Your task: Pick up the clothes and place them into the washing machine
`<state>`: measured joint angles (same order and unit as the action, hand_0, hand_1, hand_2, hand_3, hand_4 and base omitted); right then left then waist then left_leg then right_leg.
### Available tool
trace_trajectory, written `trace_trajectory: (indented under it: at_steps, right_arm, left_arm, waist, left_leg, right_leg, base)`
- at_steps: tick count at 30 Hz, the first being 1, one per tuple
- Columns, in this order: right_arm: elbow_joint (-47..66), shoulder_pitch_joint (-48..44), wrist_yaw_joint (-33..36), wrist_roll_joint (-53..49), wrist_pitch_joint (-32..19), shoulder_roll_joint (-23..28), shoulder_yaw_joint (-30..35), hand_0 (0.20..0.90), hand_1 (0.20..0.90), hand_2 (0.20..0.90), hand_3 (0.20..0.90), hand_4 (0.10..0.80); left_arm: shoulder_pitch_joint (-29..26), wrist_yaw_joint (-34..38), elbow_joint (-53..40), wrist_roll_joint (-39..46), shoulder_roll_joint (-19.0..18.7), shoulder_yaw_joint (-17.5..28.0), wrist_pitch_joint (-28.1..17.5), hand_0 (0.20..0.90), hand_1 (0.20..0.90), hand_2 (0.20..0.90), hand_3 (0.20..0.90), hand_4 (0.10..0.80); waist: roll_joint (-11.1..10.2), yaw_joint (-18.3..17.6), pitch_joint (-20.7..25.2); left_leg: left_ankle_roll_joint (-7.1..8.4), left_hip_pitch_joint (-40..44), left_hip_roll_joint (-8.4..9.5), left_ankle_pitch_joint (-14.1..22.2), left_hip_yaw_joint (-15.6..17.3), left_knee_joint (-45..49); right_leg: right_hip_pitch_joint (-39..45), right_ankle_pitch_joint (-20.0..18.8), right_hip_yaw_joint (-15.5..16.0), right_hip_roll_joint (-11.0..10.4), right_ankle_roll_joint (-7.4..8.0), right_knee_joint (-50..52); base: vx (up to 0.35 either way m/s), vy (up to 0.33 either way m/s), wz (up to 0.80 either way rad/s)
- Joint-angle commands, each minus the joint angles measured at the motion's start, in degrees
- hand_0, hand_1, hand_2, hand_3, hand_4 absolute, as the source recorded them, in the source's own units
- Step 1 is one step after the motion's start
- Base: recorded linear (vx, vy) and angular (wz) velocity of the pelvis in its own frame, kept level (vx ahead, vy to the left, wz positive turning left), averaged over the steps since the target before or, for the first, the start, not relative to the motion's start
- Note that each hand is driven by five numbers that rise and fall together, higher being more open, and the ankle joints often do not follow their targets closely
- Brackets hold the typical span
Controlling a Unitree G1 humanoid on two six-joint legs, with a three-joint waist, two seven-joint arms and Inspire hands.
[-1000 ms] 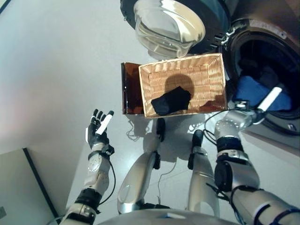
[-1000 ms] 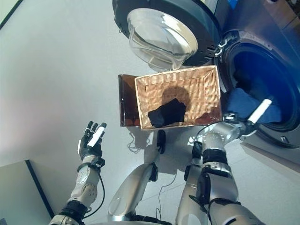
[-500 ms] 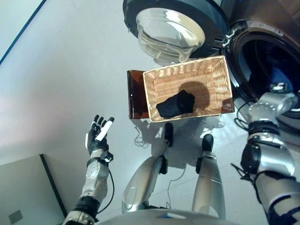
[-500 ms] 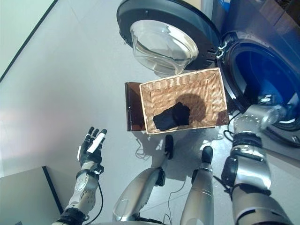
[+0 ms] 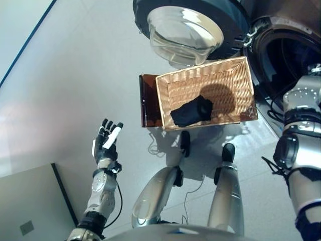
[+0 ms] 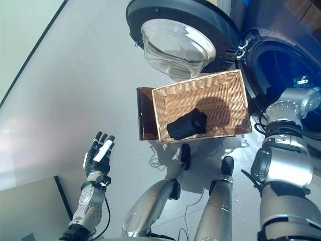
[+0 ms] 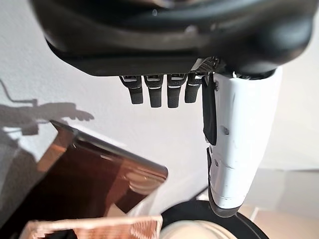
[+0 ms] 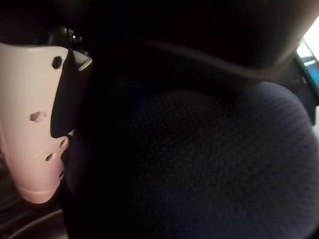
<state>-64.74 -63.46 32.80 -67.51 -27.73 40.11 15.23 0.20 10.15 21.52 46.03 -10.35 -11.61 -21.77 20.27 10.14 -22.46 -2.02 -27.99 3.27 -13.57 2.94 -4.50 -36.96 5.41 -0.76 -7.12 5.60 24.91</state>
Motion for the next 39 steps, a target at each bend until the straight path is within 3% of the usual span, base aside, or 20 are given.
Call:
trace_trajectory:
  at_steps: [1, 11, 22, 23, 24, 25, 39]
  right_arm:
    - [4.43, -10.18, -0.91, 5.38, -3.10, 12.31, -8.84, 0.200, 0.200, 0.200, 0.200, 0.300]
    - [3.19, -13.60, 2.29, 4.27, -4.86, 14.59, -8.25, 0.200, 0.200, 0.200, 0.200, 0.300]
    - [5.05, -13.62, 7.63, 5.86, -7.54, 14.57, -6.27, 0.200, 0.200, 0.200, 0.200, 0.300]
    - [4.43, -13.67, 8.36, 6.44, -7.16, 14.50, -6.22, 0.302, 0.302, 0.302, 0.302, 0.373]
    - [4.21, -13.87, 8.82, 6.76, -6.88, 14.42, -6.35, 0.480, 0.480, 0.480, 0.480, 0.500]
    - [4.21, -13.96, 8.94, 6.86, -6.83, 14.40, -6.40, 0.900, 0.900, 0.900, 0.900, 0.800]
    - [6.01, -11.95, 10.40, 8.58, -5.37, 11.39, -5.50, 0.900, 0.900, 0.900, 0.900, 0.800]
  left_arm:
    - [-0.33, -0.36, -5.86, 1.48, -3.13, -1.33, -5.73, 0.900, 0.900, 0.900, 0.900, 0.800]
    - [0.12, -0.33, -8.19, 2.39, -2.91, -2.74, -5.28, 0.900, 0.900, 0.900, 0.900, 0.800]
    - [0.30, 1.31, -7.50, 1.82, -2.81, -2.17, -5.16, 0.900, 0.900, 0.900, 0.900, 0.800]
    - [0.36, 1.50, -7.68, 1.78, -2.95, -2.05, -5.11, 0.900, 0.900, 0.900, 0.900, 0.800]
    - [0.38, 1.60, -7.75, 1.83, -3.03, -2.04, -5.11, 0.900, 0.900, 0.900, 0.900, 0.800]
    - [0.38, 1.62, -7.76, 1.83, -3.03, -2.02, -5.11, 0.900, 0.900, 0.900, 0.900, 0.800]
    - [0.08, 2.90, -8.66, 1.28, -3.48, -0.20, -5.05, 0.900, 0.900, 0.900, 0.900, 0.800]
  waist:
    - [5.04, 0.92, 2.29]
    - [6.97, 0.99, 2.83]
    - [7.58, 0.61, 3.69]
    - [7.70, 0.62, 3.73]
    - [7.71, 0.66, 3.68]
    - [7.70, 0.66, 3.68]
    - [7.47, 0.04, 2.65]
  left_leg:
    - [5.41, 2.57, 2.12, 5.30, 3.03, -0.17]
    - [5.36, 1.63, 2.37, 5.32, 3.59, -0.40]
    - [5.12, 1.18, 2.62, 5.53, 3.81, -0.41]
    - [5.07, 1.12, 2.68, 5.55, 3.81, -0.41]
    - [5.04, 1.03, 2.68, 5.56, 3.84, -0.42]
    - [5.04, 1.01, 2.67, 5.56, 3.86, -0.42]
    - [4.96, 0.41, 2.83, 5.38, 4.50, -0.40]
  right_leg:
    - [1.19, 1.14, -1.56, 0.85, -1.12, -3.25]
    - [-1.61, 1.63, -2.86, 1.22, -1.35, -1.42]
    - [-2.68, 1.72, -3.64, 1.54, -1.47, -1.04]
    - [-2.91, 1.59, -3.76, 1.59, -1.47, -1.08]
    - [-3.02, 1.57, -3.76, 1.62, -1.49, -1.03]
    - [-3.06, 1.56, -3.78, 1.63, -1.50, -1.01]
    - [-3.54, 0.98, -4.15, 1.85, -1.58, -1.37]
  base:
    - [0.000, 0.000, 0.00]
    - [0.003, 0.001, 0.00]
    - [0.000, 0.000, 0.00]
    - [0.000, 0.000, 0.00]
    - [0.000, 0.000, 0.00]
    - [-0.017, 0.010, -0.04]
    - [-0.005, 0.006, -0.01]
